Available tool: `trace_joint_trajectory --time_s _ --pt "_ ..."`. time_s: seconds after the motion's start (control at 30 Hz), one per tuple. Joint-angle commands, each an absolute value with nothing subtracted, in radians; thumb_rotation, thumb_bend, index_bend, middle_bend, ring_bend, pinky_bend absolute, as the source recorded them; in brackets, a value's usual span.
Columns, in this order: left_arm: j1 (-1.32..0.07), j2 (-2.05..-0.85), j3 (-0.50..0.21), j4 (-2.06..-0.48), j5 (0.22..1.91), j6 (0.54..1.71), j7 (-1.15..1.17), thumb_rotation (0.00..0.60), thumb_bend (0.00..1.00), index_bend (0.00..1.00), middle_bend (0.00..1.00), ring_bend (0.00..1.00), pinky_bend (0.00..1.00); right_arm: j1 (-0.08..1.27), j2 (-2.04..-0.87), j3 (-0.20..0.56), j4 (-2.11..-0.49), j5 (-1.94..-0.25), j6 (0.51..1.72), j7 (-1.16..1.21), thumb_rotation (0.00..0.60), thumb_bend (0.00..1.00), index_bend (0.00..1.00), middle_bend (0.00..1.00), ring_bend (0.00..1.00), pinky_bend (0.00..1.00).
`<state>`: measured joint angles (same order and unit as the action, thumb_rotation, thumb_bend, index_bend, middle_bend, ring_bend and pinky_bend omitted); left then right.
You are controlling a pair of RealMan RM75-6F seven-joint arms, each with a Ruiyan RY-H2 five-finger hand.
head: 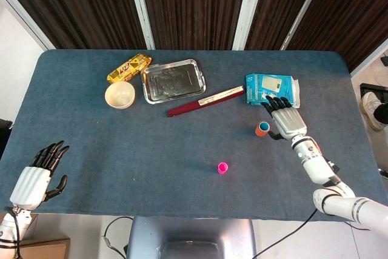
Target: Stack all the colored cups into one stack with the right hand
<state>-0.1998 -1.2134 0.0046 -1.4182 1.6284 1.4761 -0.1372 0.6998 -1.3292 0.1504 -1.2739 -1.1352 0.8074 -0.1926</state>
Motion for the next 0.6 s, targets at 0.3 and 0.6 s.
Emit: trace_joint_trajectory --time_s 0.3,0.6 --pt "-0.205 -1.219 0.01 -1.422 1.638 1.469 -0.126 0.6 0.47 0.0 0.0 0.0 0.13 0.655 -1.24 0.026 -1.615 -1.48 0.892 -0.056 0.6 0.41 0.17 0.0 0.0 0.0" --pt "-0.196 -1.205 0.01 -1.419 1.643 1.494 -0.156 0.6 0.47 0.0 0.0 0.0 0.13 0.703 -1.406 0.042 -1.532 -1.424 0.824 -0.158 0.6 0.41 0.25 0.0 0.0 0.0"
